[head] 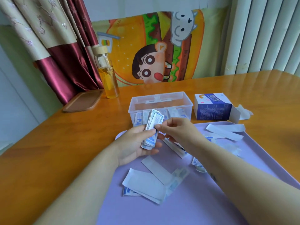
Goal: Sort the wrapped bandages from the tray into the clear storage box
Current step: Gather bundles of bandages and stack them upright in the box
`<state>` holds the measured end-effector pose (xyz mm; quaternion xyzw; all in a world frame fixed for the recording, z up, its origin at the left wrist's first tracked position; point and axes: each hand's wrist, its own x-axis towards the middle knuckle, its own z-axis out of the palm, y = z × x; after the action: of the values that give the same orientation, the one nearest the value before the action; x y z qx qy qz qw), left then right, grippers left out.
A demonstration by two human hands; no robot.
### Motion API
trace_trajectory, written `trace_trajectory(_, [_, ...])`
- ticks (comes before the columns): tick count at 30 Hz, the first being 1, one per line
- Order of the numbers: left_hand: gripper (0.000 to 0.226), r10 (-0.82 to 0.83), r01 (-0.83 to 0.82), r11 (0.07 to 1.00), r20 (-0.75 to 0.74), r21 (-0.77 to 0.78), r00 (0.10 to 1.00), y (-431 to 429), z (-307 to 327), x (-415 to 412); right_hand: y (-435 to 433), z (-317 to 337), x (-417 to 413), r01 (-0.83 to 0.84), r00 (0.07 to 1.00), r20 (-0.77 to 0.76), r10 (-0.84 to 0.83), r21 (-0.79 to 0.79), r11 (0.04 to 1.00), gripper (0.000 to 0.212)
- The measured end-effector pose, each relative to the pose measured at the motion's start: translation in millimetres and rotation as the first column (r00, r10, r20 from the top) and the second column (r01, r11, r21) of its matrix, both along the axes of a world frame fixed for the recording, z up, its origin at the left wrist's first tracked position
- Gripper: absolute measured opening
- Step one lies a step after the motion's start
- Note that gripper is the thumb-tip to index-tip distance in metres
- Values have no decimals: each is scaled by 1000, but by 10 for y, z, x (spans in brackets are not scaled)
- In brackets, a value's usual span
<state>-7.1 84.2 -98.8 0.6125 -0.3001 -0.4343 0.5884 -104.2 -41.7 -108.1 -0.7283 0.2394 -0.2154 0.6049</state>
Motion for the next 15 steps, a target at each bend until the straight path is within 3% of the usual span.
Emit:
trace_trajectory(3, [24, 3, -5, 1000, -123, -20, 992, 4, -85, 60, -15, -50, 35, -11, 1000, 0, 11, 32, 999, 20])
trace_trajectory(10, [18, 95, -95, 995, 5, -2, 995, 48, -220, 138, 10, -130, 142, -63, 998, 4, 63, 93, 994, 24])
trace_trajectory(15, [20, 164, -165, 986, -45, -6, 985, 51, -224, 134, 6, -128, 137, -38, 999, -11, 39, 112, 993, 22])
